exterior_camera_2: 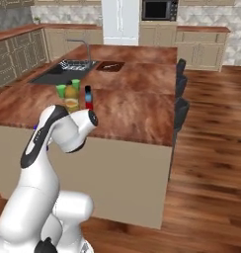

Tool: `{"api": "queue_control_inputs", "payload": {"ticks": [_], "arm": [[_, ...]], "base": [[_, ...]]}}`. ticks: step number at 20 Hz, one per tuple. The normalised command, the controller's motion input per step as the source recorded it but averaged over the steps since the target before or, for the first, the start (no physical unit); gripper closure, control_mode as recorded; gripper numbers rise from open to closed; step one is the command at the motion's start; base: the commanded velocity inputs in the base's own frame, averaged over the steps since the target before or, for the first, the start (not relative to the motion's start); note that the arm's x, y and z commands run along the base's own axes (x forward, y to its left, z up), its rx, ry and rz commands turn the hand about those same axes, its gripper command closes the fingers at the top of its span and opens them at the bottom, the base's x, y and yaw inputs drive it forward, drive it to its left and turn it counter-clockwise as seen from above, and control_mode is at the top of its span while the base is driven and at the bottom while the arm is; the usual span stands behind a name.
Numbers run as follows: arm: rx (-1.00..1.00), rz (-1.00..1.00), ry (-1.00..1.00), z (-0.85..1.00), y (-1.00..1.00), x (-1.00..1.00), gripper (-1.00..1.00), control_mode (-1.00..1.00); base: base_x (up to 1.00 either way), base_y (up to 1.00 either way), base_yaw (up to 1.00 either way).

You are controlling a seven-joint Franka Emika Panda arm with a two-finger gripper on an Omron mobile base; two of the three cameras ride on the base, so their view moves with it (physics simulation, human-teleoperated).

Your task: Place the drinks on the dining counter in a tight cluster.

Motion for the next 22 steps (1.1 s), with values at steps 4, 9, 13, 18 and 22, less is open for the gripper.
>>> {"api": "queue_control_inputs", "payload": {"ticks": [4,9,13,18,22], "arm": [[0.00,0.00,0.00,0.00,0.00,0.00,1.00,1.00],[0.00,0.00,0.00,0.00,0.00,0.00,1.00,1.00],[0.00,0.00,0.00,0.00,0.00,0.00,1.00,1.00],[0.00,0.00,0.00,0.00,0.00,0.00,1.00,1.00],[0.00,0.00,0.00,0.00,0.00,0.00,1.00,1.00]], "base": [[0.82,-0.75,0.00],[0.81,-0.49,-0.03],[0.46,0.00,-0.01],[0.81,0.00,-0.19],[0.73,0.09,-0.25]]}}
